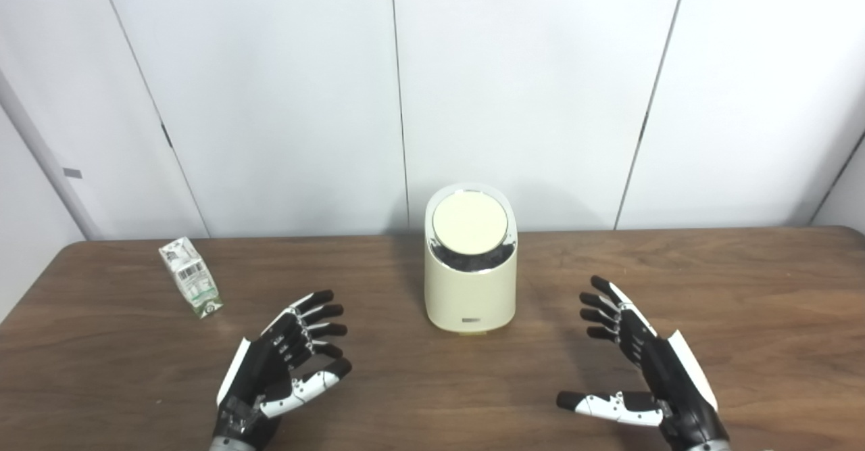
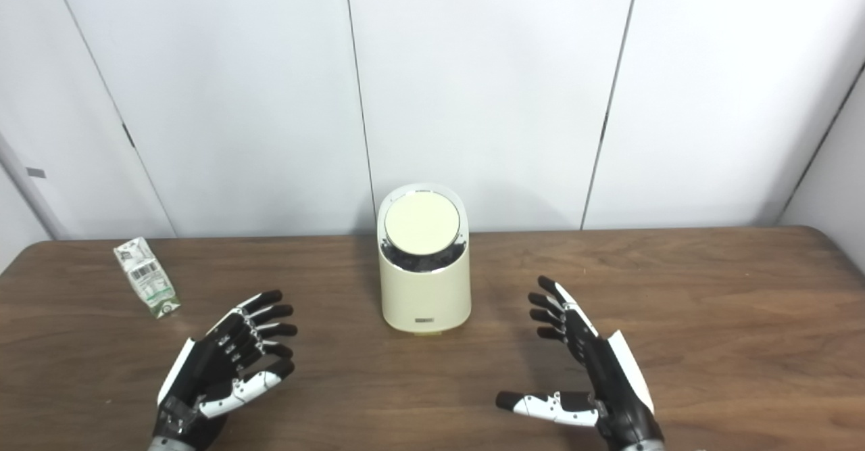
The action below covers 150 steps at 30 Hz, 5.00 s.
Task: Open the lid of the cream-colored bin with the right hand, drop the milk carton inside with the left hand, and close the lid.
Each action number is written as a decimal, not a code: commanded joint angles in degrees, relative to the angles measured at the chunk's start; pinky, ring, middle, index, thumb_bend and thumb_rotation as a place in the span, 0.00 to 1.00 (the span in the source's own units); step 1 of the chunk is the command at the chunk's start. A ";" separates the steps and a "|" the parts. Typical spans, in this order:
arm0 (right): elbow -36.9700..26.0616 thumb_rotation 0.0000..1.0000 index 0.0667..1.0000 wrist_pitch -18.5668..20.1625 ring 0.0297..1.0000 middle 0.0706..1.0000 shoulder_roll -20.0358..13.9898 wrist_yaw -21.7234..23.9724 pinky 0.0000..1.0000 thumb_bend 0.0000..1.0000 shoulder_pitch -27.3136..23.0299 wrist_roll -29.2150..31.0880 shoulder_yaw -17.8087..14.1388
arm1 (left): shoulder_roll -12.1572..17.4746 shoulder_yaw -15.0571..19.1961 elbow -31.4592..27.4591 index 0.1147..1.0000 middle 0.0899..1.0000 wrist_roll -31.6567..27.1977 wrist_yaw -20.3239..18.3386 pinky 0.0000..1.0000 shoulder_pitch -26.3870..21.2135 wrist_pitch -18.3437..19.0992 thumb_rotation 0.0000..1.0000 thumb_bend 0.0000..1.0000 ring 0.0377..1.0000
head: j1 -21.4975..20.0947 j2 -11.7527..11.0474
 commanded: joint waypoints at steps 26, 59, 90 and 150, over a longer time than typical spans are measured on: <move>-0.73 0.21 0.91 -4.05 0.85 0.89 -0.90 -0.77 0.80 0.75 -2.25 2.30 -1.32 | -0.15 -0.45 -0.56 0.79 0.76 0.15 0.16 0.56 -1.45 -1.91 0.06 0.68 0.68 | -0.85 -1.36; -1.84 0.35 0.96 24.90 0.90 0.95 -8.35 7.25 0.77 0.77 -33.61 -18.22 4.70 | -0.62 -1.26 2.93 0.80 0.76 0.38 -0.12 0.56 -2.58 -4.50 0.03 0.65 0.69 | -1.00 -3.54; 15.74 0.38 0.96 26.03 0.91 0.97 -4.24 6.33 0.75 0.79 -46.69 -24.11 12.70 | -1.27 -1.84 3.93 0.80 0.77 0.96 0.02 0.56 -3.25 -4.60 0.05 0.66 0.70 | -0.10 -3.71; 19.60 0.20 0.93 29.66 0.84 0.93 -6.12 10.11 0.68 0.89 -46.05 -31.66 21.21 | -2.30 -3.23 -0.66 0.80 0.77 1.14 1.97 0.56 -2.18 -1.08 0.04 0.66 0.69 | 2.52 -0.44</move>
